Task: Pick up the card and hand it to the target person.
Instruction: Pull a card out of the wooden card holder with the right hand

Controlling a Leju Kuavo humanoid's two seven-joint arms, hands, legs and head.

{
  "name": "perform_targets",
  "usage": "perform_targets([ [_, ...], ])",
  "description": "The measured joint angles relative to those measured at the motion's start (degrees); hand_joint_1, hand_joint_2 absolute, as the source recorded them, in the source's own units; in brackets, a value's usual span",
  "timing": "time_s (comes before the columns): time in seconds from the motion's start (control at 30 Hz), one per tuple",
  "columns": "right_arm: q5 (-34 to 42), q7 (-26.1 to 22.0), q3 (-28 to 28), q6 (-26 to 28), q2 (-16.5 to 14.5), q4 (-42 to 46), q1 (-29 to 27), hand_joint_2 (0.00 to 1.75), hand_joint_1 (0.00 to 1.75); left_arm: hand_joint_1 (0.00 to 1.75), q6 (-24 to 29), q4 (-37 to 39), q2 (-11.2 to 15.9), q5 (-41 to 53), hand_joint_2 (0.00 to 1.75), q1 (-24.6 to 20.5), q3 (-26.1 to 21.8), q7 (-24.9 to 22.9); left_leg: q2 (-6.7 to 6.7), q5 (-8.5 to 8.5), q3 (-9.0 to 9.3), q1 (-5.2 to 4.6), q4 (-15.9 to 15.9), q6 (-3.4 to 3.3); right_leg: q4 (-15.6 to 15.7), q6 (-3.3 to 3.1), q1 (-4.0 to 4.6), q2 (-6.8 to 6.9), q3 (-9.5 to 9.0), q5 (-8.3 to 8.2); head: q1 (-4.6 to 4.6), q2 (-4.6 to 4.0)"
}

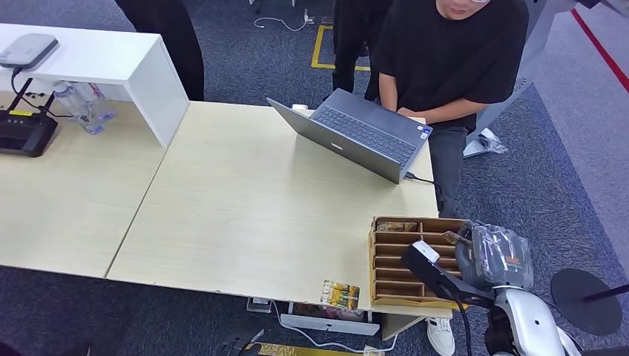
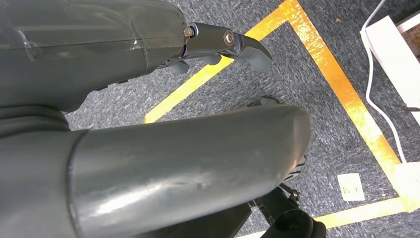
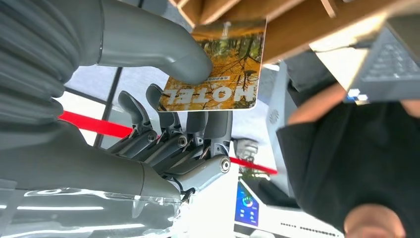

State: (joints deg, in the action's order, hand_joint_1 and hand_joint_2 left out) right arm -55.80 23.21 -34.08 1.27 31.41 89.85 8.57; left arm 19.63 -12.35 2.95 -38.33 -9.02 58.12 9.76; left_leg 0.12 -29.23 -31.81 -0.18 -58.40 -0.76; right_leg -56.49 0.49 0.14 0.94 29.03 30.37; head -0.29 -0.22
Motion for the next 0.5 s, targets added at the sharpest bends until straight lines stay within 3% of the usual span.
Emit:
perform_targets([
  [0.5,0.69,0.0,1.16,-0.27,1.04,5.9,0.31,1.75,1.49,0.0,0.0,0.0,0.0,0.01,0.0,0.0,0.0,0.03,0.0,0.0,0.0,0.0,0.0,0.0,0.0,0.0,0.0,0.0,0.0,0.0,0.0,0.0],
])
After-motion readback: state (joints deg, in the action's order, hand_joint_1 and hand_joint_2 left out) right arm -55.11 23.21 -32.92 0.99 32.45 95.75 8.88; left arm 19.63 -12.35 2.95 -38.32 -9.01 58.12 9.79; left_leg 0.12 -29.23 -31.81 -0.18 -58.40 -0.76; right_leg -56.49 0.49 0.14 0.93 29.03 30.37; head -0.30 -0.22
